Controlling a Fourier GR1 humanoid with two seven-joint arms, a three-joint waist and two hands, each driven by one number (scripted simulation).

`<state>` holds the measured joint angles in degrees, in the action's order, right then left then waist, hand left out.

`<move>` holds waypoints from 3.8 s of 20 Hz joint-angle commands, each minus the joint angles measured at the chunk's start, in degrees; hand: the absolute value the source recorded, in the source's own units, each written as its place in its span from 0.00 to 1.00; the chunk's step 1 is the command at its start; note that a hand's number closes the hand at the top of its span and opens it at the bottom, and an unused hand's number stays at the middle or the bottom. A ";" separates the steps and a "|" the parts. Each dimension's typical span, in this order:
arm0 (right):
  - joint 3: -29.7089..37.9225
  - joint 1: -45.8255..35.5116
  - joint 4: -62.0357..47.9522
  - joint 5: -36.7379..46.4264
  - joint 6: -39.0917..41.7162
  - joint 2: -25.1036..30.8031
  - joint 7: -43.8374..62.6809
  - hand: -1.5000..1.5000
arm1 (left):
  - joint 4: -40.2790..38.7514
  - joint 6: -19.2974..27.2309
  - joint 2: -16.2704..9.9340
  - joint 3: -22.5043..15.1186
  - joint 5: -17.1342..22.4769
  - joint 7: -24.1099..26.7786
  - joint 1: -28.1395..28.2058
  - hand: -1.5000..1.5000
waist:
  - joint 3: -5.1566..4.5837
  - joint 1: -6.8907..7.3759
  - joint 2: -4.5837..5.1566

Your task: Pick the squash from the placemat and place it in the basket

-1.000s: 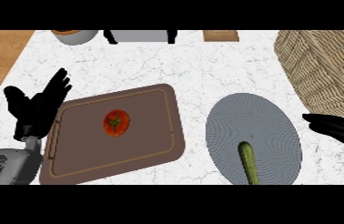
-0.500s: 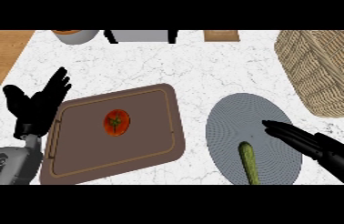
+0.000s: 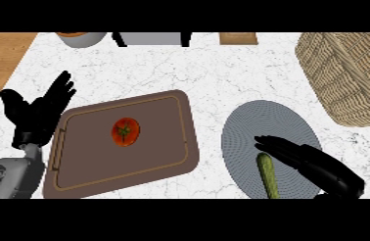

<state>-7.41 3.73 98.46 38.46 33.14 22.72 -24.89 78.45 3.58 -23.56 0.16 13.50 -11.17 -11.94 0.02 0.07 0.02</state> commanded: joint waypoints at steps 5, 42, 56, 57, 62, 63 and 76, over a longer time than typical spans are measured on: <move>1.15 -2.46 -6.15 4.73 -0.97 0.18 -4.78 0.00 | 0.65 -3.86 0.80 3.68 -1.97 -1.77 0.10 0.50 | -0.02 -0.09 -0.03; -5.84 2.33 -15.61 20.50 -18.13 -1.01 -16.38 1.00 | -1.44 -5.44 8.41 7.51 -9.02 0.08 -0.02 0.50 | -0.01 -0.13 0.00; 17.43 -10.39 -17.78 17.15 -24.23 -21.78 27.31 1.00 | 0.25 -6.43 6.84 8.29 -8.62 0.05 -1.33 0.50 | -0.24 0.85 1.99; 18.86 -11.68 -18.16 16.67 -26.15 -22.42 30.67 1.00 | 0.28 -6.37 6.78 8.09 -8.92 0.06 -1.24 0.50 | -0.06 1.42 2.09; 24.14 -24.14 -17.73 12.82 -38.24 -22.63 44.01 1.00 | 0.19 -7.54 7.94 6.45 -8.55 -0.32 -2.56 0.50 | 0.23 4.88 1.90; 25.01 -26.94 -17.74 12.21 -41.41 -22.65 45.55 1.00 | 0.33 -7.58 8.05 6.10 -8.78 -0.25 -2.71 0.50 | 0.35 5.99 1.94; 32.62 -56.33 -32.37 40.10 -64.26 -19.36 76.03 1.00 | 0.03 -7.87 9.47 2.93 -10.26 -1.74 -6.57 0.50 | -0.45 9.27 2.92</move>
<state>23.22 -45.09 71.43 70.81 -27.08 1.76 42.94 78.66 -4.69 -14.61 3.75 3.72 -12.22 -17.57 -0.41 9.05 2.86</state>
